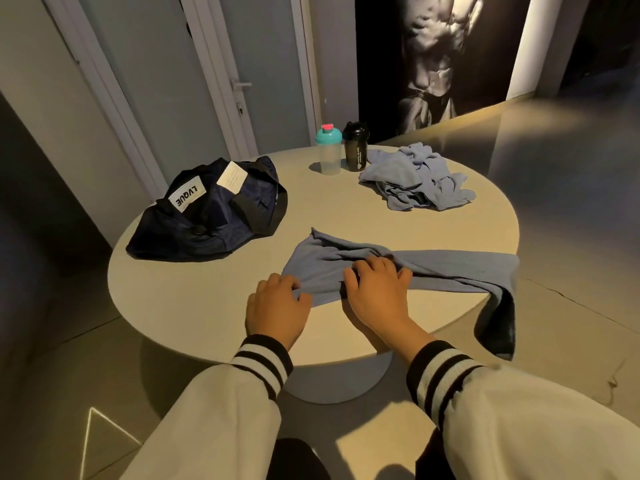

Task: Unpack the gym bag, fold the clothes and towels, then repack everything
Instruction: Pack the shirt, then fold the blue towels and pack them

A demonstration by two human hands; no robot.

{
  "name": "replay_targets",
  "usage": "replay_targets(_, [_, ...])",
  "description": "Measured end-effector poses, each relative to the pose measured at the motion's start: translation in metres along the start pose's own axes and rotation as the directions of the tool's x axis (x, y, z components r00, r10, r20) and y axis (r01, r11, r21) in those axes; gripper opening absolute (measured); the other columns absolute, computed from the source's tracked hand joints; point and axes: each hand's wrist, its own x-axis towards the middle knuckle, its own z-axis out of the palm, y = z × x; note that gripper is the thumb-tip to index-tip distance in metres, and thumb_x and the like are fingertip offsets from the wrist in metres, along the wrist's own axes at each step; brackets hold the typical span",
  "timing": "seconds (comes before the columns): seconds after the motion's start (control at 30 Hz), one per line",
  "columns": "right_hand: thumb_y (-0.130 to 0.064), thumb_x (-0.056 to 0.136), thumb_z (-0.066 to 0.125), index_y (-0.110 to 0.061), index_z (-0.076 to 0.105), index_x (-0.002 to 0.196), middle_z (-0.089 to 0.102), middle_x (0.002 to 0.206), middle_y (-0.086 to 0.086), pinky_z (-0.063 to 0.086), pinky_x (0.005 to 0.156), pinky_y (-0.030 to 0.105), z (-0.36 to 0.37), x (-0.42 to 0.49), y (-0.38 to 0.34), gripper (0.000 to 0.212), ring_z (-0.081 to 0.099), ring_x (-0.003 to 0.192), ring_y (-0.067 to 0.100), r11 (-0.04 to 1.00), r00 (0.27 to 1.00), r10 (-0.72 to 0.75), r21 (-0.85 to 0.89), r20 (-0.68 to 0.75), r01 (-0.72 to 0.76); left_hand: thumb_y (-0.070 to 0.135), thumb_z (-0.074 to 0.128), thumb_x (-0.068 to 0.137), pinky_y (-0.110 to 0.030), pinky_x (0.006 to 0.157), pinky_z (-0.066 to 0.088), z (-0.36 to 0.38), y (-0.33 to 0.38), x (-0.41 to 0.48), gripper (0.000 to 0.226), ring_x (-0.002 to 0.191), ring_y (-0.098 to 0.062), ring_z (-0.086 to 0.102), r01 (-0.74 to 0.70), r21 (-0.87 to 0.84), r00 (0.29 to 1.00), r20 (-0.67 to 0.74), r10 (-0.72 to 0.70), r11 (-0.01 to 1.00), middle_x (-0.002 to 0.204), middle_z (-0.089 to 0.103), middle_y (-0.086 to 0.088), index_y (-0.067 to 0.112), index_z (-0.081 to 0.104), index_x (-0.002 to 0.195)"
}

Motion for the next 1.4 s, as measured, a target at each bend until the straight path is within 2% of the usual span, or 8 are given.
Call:
replay_targets(0.13, [-0.041,0.099,0.036,-0.026,0.043,0.142,0.039,0.151,0.012,0.014,0.111,0.058,0.006,0.001,0.004,0.046,0.024,0.145,0.032,0.998,0.980,0.051,-0.057,0.194,-0.040,0.025,0.050,0.097,-0.038,0.103,0.038,-0.003,0.018,0.009,0.026,0.111,-0.023,0.056,-0.055,0.075,0.998,0.045,0.052,0.996,0.121,0.060,-0.001,0.026,0.063,0.120])
replay_targets(0.3, [-0.032,0.097,0.043,-0.032,0.048,0.142,0.045,0.152,0.006,0.018,0.119,0.052,-0.002,0.007,0.005,0.045,0.030,0.146,0.027,0.981,0.958,-0.083,0.191,0.276,0.030,0.032,0.042,0.099,-0.039,0.102,0.051,0.022,0.050,0.008,0.036,0.113,-0.011,0.060,-0.115,-0.469,0.948,0.213,0.239,0.875,0.126,0.065,0.009,0.030,0.063,0.128])
replay_targets(0.43, [-0.016,0.094,0.051,-0.023,0.057,0.138,0.063,0.134,0.003,0.042,0.108,0.043,-0.008,0.005,0.005,0.044,0.054,0.126,0.025,0.925,0.983,-0.066,0.379,0.172,-0.004,0.028,0.033,0.109,-0.037,0.121,0.029,0.023,0.054,0.014,0.043,0.143,-0.019,0.039,-0.208,-0.257,0.924,0.264,0.276,0.944,0.155,0.044,0.002,0.022,0.043,0.151])
replay_targets(0.57, [-0.023,0.095,0.048,-0.022,0.062,0.131,0.067,0.126,0.002,0.019,0.121,0.048,-0.004,0.002,0.005,0.038,0.053,0.125,0.023,0.977,0.992,-0.033,0.214,0.121,0.007,0.035,0.025,0.110,-0.038,0.126,0.012,0.028,0.048,0.012,0.051,0.154,-0.018,0.016,-0.144,-0.169,0.947,0.263,0.185,0.975,0.167,0.020,0.001,0.023,0.023,0.159])
replay_targets(0.77, [-0.031,0.096,0.044,-0.024,0.064,0.115,0.061,0.124,-0.001,0.004,0.119,0.059,-0.006,-0.001,0.006,0.029,0.043,0.130,0.022,0.999,0.999,0.037,0.034,0.023,-0.038,0.049,0.018,0.106,-0.045,0.117,0.032,0.019,0.020,0.008,0.054,0.138,-0.020,0.044,-0.072,-0.091,0.980,0.178,0.088,0.993,0.150,0.049,0.000,0.025,0.045,0.146])
replay_targets(0.97, [-0.030,0.095,0.047,-0.029,0.064,0.120,0.052,0.136,-0.003,-0.019,0.113,0.062,-0.004,-0.002,0.002,0.030,0.030,0.143,0.020,0.997,0.996,-0.069,0.026,0.052,0.068,0.040,0.049,0.097,-0.041,0.102,0.038,-0.011,-0.012,0.009,0.034,0.117,-0.024,0.056,0.118,-0.007,0.989,0.088,-0.117,0.993,0.127,0.061,-0.001,0.022,0.056,0.126])
replay_targets(1.3, [-0.025,0.100,0.042,-0.021,0.063,0.119,0.054,0.128,0.002,0.015,0.114,0.055,-0.002,0.018,0.003,0.029,0.044,0.126,0.024,1.000,0.988,0.012,0.027,0.156,-0.016,0.038,0.043,0.104,-0.033,0.119,0.027,0.004,0.016,0.006,0.040,0.136,-0.014,0.041,-0.198,-0.196,0.959,0.163,0.231,0.960,0.148,0.049,0.007,0.031,0.050,0.143])
replay_targets(1.4, [-0.017,0.097,0.050,-0.019,0.043,0.145,0.031,0.158,0.003,0.009,0.116,0.056,-0.008,0.040,0.001,0.049,0.021,0.147,0.023,1.000,0.983,-0.003,0.028,0.182,-0.002,0.049,0.040,0.103,-0.036,0.125,0.009,0.008,0.011,0.006,0.047,0.147,-0.010,0.028,-0.205,-0.122,0.957,0.181,0.225,0.971,0.159,0.036,0.011,0.037,0.043,0.148])
